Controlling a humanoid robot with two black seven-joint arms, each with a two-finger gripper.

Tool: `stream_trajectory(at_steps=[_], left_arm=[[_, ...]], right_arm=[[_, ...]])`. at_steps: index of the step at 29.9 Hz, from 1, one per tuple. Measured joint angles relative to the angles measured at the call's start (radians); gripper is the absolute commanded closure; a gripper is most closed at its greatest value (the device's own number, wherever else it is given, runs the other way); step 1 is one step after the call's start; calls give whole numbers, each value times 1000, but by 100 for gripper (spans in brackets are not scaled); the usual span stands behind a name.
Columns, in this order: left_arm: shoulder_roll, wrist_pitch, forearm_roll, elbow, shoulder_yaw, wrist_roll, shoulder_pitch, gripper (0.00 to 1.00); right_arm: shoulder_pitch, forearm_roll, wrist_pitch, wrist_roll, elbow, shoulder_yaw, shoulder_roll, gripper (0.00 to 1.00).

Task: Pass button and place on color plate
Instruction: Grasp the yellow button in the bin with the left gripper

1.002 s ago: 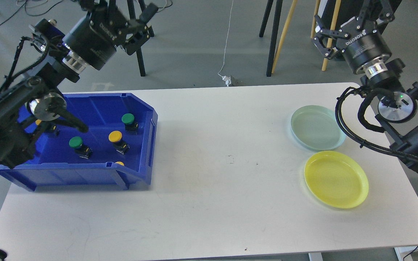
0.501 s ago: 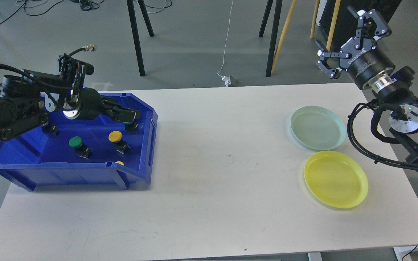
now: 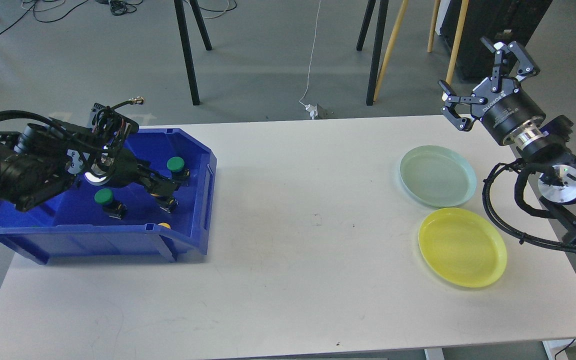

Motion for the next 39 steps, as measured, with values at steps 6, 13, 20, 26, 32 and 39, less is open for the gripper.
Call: stream_trajectory(at_steps=[6,13,20,26,32,39], left_arm=[[-29,6,1,91,0,1,61,1],[-65,9,1,137,0,0,88,16],[-70,7,6,140,5,0,105,43],[-67,13,24,140,6,0,105,81],[-68,21,70,140,5,0,103,97],[10,26,91,66,-18,1,42,97]], right_arm=[[0,0,0,0,2,0,0,0],[-1,0,0,0,2,-2,0,0],[-12,0,0,0,1,-2,0,0],[-23,0,0,0,-1,-2,0,0],[-30,0,0,0,-1,-2,1,0],[-36,1,0,3,-2,7,1,0]])
